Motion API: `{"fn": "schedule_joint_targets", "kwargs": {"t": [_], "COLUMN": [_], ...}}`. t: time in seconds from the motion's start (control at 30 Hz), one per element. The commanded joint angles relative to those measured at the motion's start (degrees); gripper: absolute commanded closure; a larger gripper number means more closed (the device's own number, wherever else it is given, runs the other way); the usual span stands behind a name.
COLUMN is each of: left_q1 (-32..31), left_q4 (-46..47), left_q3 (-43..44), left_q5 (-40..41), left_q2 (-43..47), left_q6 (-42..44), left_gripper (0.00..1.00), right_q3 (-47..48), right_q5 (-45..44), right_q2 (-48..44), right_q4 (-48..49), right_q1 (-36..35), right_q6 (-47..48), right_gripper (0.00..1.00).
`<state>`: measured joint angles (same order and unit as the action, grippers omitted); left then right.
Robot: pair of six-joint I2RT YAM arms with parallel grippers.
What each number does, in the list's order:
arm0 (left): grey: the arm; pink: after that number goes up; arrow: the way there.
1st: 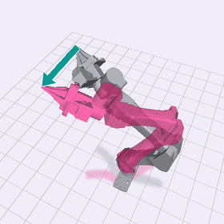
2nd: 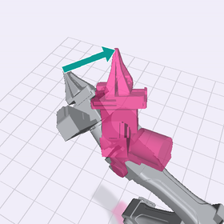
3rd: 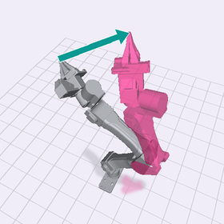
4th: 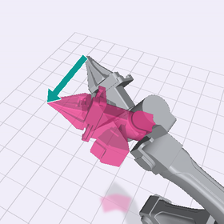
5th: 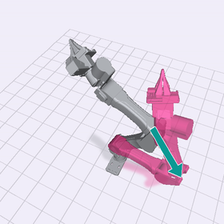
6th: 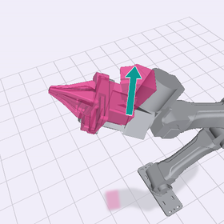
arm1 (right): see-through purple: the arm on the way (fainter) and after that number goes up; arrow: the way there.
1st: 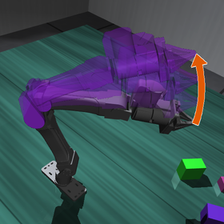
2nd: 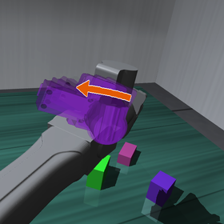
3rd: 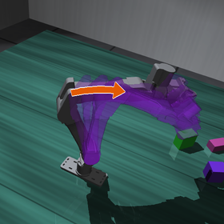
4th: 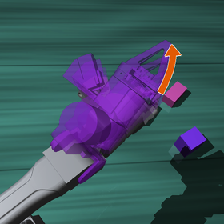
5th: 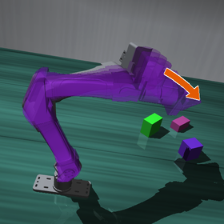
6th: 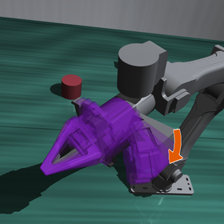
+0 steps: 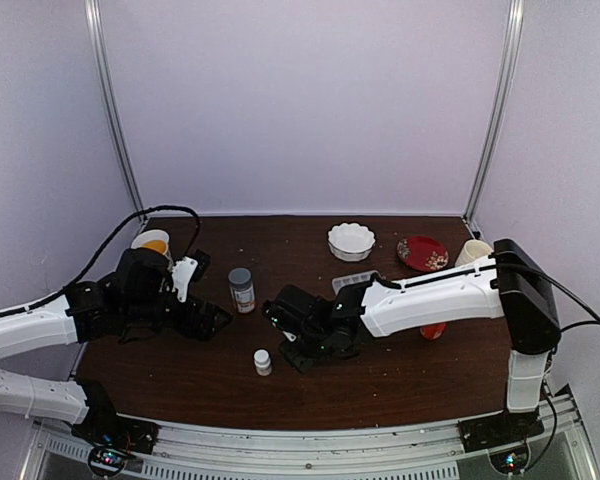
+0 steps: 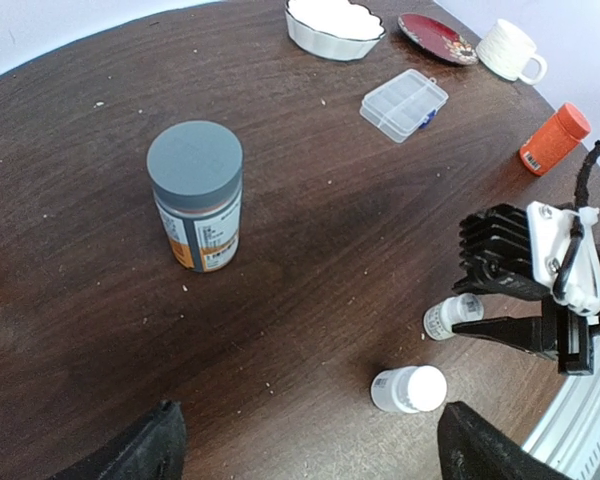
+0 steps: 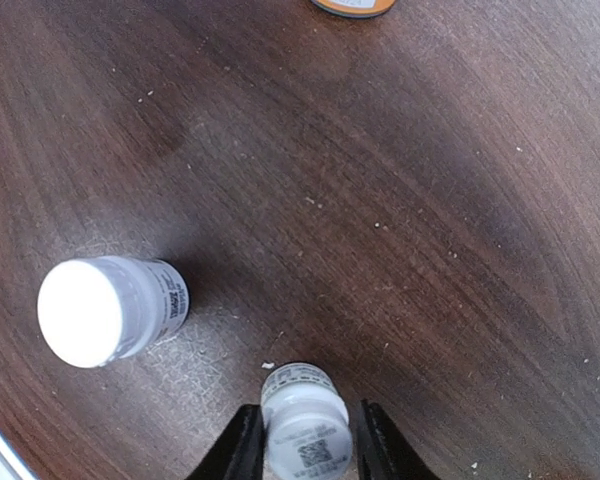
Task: Sort the pills into containers
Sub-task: Place the pill bottle at the center of the board.
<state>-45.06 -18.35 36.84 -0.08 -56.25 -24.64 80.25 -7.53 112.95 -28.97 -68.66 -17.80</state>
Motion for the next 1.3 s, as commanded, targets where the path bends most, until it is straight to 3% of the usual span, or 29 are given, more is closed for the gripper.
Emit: {"fn": "schedule_joint_targets", "kwargs": {"t": [0.0,0.07,0.5,0.7,1.0,1.17,1.27], "left_q1": [-0.2,-0.2,-0.5,-1.4,-4.9,-6.8,-8.4], "left_q4": [0.4,0.4,3.0,3.6,4.1,4.1,3.0], "left_q3": [-0.4,-0.3,-0.1,0.6,2.6,3.6,4.6], "left_q5": [0.7,0.3,-4.8,-5.4,-4.4,-3.2,-1.2], "left_q2": [-0.5,-0.8,-5.0,-6.6,-9.5,-10.9,-11.8], "left_q6": [-0.5,-0.5,-1.2,-1.3,-1.5,-1.6,-1.6], "left_gripper": [0.09,0.09,0.09,0.09,0.09,0.09,0.09], "right_q3": [1.0,0.2,-13.9,-24.1,-32.9,-32.5,-32.2], "right_q5": [-2.3,-2.9,-12.9,-13.5,-4.9,-3.9,-3.4], "right_q2": [0.1,-0.8,-11.9,-19.8,-27.7,-27.2,-26.7], "right_q4": [-0.7,-0.4,-1.1,0.4,5.5,5.3,5.2], "right_q1": [-0.2,-0.2,3.4,10.3,24.2,26.5,27.2], "right_q6": [-0.9,-1.1,-3.4,-5.3,-6.6,-6.1,-6.0], "right_gripper": [0.74,0.79,0.83,0.83,0.81,0.77,0.62]}}
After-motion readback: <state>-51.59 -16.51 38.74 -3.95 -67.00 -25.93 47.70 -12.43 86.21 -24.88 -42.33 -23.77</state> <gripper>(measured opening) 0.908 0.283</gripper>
